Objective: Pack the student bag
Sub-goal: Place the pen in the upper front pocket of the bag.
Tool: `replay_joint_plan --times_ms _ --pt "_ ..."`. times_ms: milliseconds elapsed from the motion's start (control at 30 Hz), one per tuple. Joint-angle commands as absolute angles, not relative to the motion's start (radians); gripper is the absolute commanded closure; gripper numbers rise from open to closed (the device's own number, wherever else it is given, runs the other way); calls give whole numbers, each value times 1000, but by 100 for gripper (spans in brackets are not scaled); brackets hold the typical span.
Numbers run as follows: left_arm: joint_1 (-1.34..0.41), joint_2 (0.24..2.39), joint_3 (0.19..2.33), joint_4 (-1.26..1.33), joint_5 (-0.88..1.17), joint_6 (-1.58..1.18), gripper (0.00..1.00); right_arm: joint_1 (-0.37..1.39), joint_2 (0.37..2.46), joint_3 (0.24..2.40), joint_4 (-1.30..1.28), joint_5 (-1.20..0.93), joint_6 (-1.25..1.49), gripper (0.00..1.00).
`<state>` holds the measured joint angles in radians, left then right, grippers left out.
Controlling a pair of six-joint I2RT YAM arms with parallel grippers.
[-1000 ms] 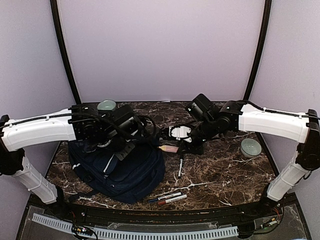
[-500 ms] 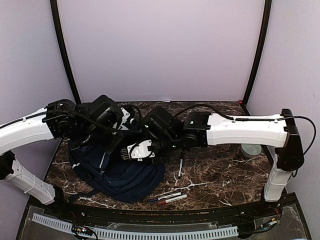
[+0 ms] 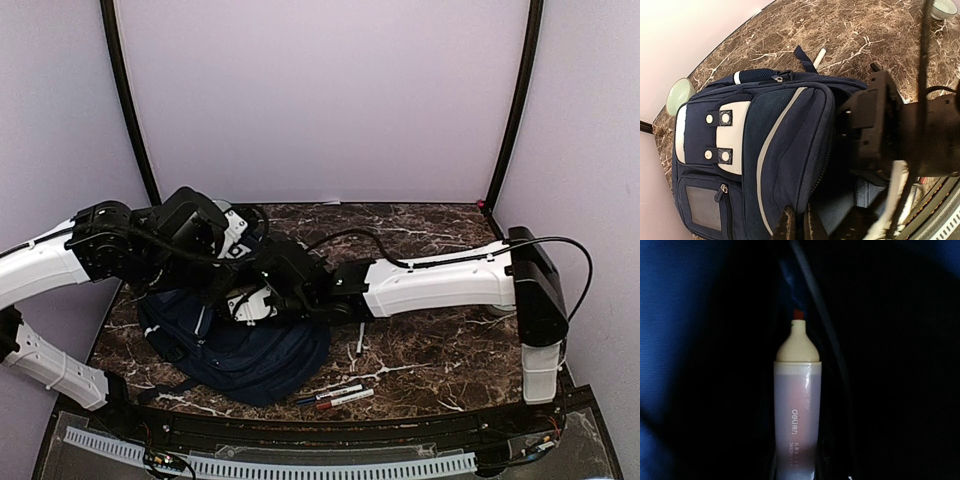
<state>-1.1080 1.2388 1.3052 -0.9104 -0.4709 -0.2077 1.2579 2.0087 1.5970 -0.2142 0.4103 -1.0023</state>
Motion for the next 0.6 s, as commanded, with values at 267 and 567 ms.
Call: replay_joint_plan --times_ms 267,567 --pt "-1108 1151 1275 -748 -473 -213 100 1260 2071 1547 263 597 -1114 55" --pt "-1095 1157 1241 -719 -476 -216 100 1268 1901 1578 -262 312 -842 53"
